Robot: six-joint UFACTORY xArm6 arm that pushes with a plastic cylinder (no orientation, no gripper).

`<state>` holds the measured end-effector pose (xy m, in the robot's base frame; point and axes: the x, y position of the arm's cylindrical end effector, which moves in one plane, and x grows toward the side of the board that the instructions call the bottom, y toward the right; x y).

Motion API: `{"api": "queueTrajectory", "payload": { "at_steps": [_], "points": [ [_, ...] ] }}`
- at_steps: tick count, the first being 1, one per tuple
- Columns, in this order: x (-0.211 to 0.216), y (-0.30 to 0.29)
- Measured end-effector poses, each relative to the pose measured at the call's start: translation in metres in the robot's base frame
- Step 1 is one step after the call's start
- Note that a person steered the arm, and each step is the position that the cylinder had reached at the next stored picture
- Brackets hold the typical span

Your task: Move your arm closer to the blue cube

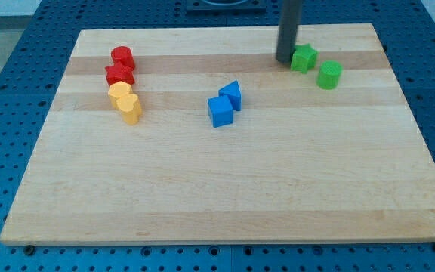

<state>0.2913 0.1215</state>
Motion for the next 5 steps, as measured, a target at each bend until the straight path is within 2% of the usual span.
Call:
{"api": "queueTrajectory", "payload": {
  "at_steps": [2,3,4,5],
  "points": [
    [0.008,0.028],
    [0.008,-0.038],
    [0.027,-0.134],
    [0.079,-0.171]
  ]
}}
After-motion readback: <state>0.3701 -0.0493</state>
